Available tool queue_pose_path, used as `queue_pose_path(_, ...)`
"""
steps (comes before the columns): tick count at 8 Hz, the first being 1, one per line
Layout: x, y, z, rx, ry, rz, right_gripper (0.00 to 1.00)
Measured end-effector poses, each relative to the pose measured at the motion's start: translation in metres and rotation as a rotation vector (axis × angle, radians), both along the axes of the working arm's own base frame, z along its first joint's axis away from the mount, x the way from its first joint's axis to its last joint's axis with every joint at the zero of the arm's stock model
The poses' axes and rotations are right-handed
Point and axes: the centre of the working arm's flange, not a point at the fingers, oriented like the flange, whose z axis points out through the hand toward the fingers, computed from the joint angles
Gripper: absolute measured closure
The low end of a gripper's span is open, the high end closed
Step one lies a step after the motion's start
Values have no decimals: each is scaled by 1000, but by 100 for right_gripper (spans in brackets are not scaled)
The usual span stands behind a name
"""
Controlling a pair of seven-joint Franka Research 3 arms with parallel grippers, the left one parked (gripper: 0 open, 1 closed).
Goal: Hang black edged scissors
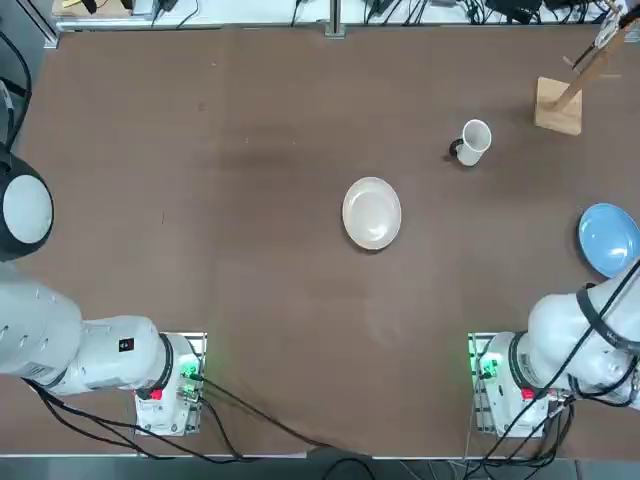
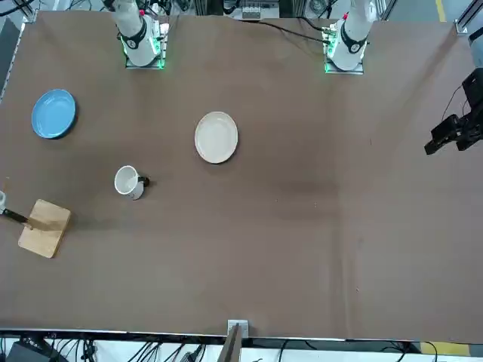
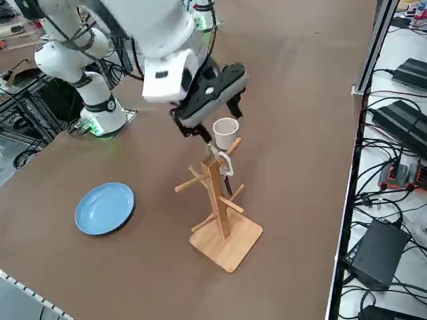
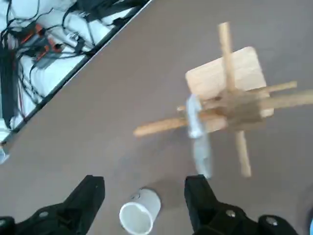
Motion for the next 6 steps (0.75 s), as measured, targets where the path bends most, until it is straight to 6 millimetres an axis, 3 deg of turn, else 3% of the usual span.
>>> queue_pose_path(2, 6, 44, 23, -81, 40, 96, 0)
queue_pose_path(6, 2, 168, 76, -239, 94, 315, 0)
